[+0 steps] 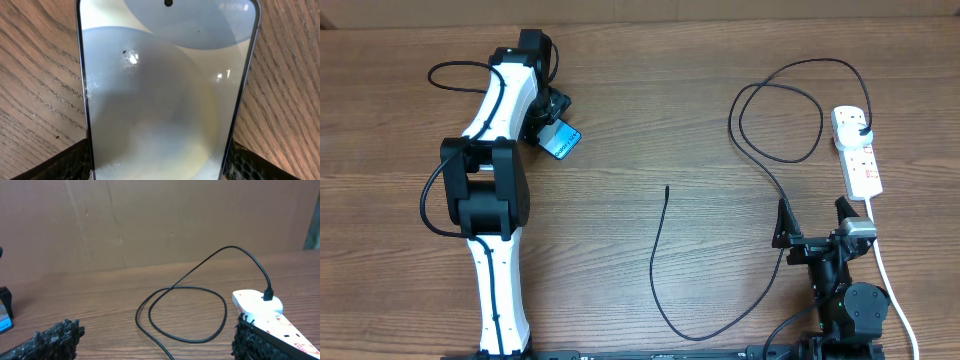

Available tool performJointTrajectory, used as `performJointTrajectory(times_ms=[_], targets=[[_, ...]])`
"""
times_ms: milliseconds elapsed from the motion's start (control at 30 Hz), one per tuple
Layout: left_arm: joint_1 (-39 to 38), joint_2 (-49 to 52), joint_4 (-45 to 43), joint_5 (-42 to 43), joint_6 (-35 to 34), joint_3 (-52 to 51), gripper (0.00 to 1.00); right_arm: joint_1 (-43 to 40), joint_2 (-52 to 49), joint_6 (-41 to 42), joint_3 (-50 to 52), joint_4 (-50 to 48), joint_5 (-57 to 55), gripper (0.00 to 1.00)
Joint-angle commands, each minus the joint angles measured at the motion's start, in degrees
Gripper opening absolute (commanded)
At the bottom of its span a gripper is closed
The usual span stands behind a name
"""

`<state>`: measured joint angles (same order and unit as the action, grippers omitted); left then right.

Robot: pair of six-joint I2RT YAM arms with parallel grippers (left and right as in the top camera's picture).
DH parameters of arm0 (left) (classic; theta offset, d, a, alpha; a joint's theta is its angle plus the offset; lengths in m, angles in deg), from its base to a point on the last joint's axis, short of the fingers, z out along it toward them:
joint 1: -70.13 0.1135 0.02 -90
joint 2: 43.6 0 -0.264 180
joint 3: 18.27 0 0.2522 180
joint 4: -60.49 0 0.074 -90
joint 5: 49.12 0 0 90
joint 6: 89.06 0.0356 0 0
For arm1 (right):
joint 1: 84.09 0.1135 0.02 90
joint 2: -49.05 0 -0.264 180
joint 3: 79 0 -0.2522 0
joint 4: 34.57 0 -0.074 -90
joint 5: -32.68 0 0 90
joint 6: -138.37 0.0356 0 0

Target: Plug charger to phone and switch on socket

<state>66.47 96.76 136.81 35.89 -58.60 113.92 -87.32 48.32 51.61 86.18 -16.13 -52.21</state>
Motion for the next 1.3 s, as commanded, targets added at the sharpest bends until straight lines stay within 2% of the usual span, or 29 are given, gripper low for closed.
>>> performJointTrajectory(times_ms=[0,467,700,833,900,1033,1067,1167,1267], targets=[[0.3,2.6,-1.6,2.1,0.9,-2.1,0.84,0.4,0.6,0.4,0.6,-0.3,-0.1,1.0],[0.3,2.6,-1.6,2.5,0.9,-2.1,0.72,0.4,0.6,0.4,0.6,-0.3,-0.1,1.0],[0.3,2.6,-1.5,2.7,0.9,-2.1,0.7,0.4,0.6,0.4,0.6,-0.3,-0.1,1.0],[0.3,2.6,-1.6,3.2,0.9,-2.1,0.64,0.4,0.6,0.4,0.6,-0.3,-0.1,1.0],[0.3,2.6,-1.6,3.2,0.9,-2.1,0.57,0.4,0.6,0.4,0.6,-0.3,-0.1,1.0],[0.3,2.6,-1.6,3.1,0.9,-2.1,0.35,0.4,0.6,0.4,0.6,-0.3,-0.1,1.0],[0.3,2.6,-1.6,3.1,0.9,-2.1,0.25,0.4,0.6,0.4,0.6,-0.3,-0.1,1.0],[0.3,2.6,-1.9,2.9,1.0,-2.1,0.06,0.4,0.6,0.4,0.6,-0.3,-0.1,1.0],[0.3,2.6,-3.0,3.0,2.2,-2.1,0.04,0.4,0.6,0.4,0.6,-0.3,-0.1,1.0]])
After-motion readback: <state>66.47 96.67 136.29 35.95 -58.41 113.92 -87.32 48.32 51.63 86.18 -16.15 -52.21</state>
